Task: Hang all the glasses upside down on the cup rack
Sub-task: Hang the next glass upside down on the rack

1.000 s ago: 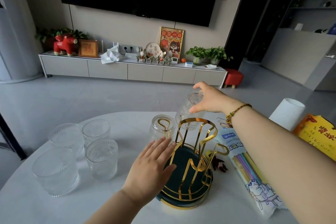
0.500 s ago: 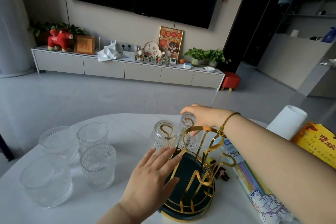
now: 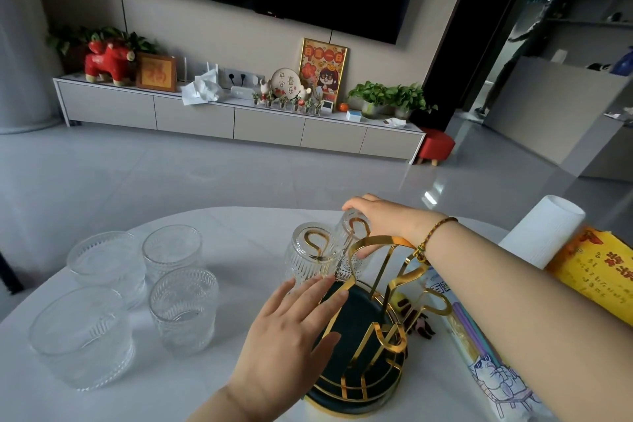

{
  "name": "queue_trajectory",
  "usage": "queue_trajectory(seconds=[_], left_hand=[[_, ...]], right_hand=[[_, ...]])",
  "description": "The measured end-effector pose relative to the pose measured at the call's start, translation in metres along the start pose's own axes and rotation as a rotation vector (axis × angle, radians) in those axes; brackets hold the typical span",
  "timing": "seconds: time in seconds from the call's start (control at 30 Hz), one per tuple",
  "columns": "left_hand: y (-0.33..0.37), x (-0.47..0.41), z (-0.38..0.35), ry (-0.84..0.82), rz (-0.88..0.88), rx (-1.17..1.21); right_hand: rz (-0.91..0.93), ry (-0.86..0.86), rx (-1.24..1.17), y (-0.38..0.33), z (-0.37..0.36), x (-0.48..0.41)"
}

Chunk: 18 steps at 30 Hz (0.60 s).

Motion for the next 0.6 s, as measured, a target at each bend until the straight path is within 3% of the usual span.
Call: queue_trajectory(seconds=[0.33, 0.53, 0.6], left_hand=[[0.001, 0.007, 0.003, -0.186, 0.063, 0.056], [-0.007, 0.057, 0.035, -0.123, 0.185, -0.062], [-0.026, 0.094, 0.037, -0.214, 0.295, 0.039]], right_hand=[[0.02, 0.314, -0.183, -0.01, 0.037, 0.059], [0.24, 0.647, -0.522, -0.05, 0.019, 0.119], [0.296, 0.677, -0.6, -0.07, -0.007, 0.136]])
Point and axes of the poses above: each hand's wrist, its own x-axis away from the middle knuckle, its own z-axis out of the back of the hand, y = z × x, the point moved 3 cm from there along -x, towards the middle knuckle, and after that the axes turned 7 degrees about -x, right-handed, at the moved point
